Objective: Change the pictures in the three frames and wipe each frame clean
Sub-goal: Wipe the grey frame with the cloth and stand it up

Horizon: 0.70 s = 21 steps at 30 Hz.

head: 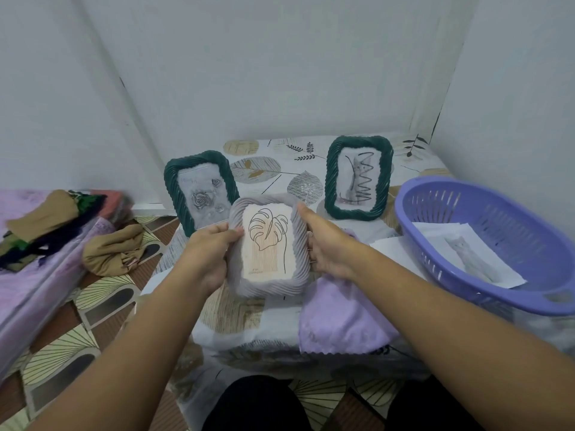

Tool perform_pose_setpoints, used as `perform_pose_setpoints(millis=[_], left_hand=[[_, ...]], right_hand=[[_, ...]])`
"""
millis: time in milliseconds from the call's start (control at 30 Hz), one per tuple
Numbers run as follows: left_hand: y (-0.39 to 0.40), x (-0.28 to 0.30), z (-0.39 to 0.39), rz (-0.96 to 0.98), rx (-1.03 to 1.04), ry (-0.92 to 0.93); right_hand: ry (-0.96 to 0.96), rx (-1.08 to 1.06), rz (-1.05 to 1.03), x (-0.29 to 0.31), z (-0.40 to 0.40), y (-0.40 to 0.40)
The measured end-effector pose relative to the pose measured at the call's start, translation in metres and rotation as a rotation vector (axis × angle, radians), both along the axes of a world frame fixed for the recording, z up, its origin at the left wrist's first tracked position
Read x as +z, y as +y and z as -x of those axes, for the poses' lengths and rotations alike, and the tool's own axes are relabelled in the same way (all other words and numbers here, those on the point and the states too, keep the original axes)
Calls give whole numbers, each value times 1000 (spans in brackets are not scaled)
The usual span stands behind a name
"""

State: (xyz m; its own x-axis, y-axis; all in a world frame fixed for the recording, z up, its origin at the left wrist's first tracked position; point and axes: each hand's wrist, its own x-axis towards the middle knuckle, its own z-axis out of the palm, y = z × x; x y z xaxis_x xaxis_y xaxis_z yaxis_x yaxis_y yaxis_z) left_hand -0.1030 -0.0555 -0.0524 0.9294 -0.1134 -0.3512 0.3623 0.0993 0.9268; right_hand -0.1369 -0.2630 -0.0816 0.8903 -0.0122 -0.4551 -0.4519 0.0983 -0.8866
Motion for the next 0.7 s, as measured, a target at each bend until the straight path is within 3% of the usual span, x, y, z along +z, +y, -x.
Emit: perform_pose_setpoints(millis=[200,367,533,700], left_hand=[[-2,10,4,50,-35,8],[-1,9,6,84,-106,-45],[-7,13,-3,54,-215,-114],[-26,6,-35,76,-178,-147]], right_hand=[[11,59,-76,10,4,-1],[-195,30,-174,17,2,3],[-354,-25,-38,9,-8,-8],[-343,-84,-11,3,-31,-18]])
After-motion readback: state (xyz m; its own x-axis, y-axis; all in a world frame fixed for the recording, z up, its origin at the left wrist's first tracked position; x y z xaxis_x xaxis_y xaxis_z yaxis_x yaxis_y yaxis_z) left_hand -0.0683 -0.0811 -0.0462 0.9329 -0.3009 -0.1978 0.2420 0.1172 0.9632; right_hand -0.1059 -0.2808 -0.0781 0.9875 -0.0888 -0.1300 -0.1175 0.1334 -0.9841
